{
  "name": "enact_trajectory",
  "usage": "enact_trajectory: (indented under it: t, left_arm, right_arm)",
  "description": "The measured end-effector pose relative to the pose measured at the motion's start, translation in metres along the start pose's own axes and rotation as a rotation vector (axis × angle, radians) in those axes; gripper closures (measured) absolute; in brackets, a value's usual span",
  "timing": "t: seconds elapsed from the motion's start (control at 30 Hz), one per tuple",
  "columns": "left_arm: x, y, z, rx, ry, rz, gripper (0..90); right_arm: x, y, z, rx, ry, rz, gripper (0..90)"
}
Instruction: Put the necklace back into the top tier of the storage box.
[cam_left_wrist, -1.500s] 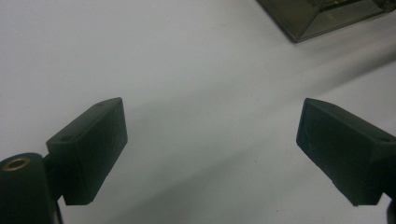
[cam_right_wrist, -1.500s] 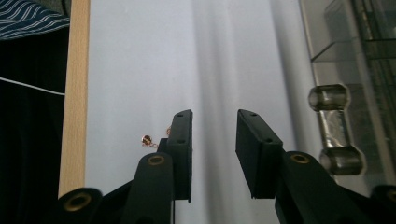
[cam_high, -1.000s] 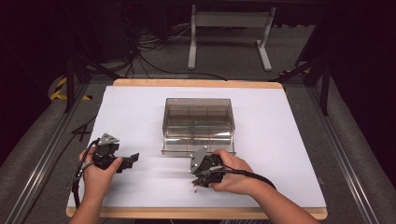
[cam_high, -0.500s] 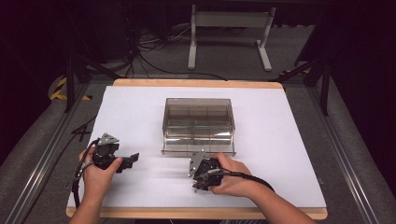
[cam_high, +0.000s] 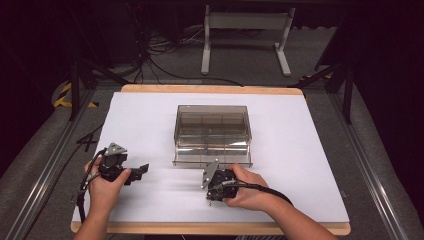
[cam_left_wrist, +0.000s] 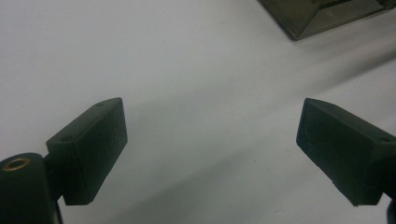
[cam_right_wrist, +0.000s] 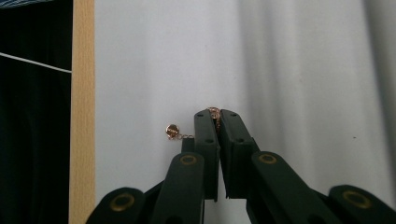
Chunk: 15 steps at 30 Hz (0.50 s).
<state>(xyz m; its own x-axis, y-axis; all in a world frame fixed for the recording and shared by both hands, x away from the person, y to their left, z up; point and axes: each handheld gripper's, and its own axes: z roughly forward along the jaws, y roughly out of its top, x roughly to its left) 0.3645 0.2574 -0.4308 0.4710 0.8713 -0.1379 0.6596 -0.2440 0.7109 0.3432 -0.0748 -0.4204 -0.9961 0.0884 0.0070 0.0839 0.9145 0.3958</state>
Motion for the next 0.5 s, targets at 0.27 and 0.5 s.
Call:
enact_trajectory:
  t: [0.27,0.5]
  left_arm:
    - [0.0,0.0,0.0,-0.001,0.0,0.0,9.5]
    - [0.0,0.0,0.0,0.001,0.0,0.0,9.5]
  right_arm:
    - [0.0,0.0,-0.006,-0.016,0.005,0.006,87.8]
    - [-0.001,0.004,-0.022,-0.035,-0.005,0.023,87.8]
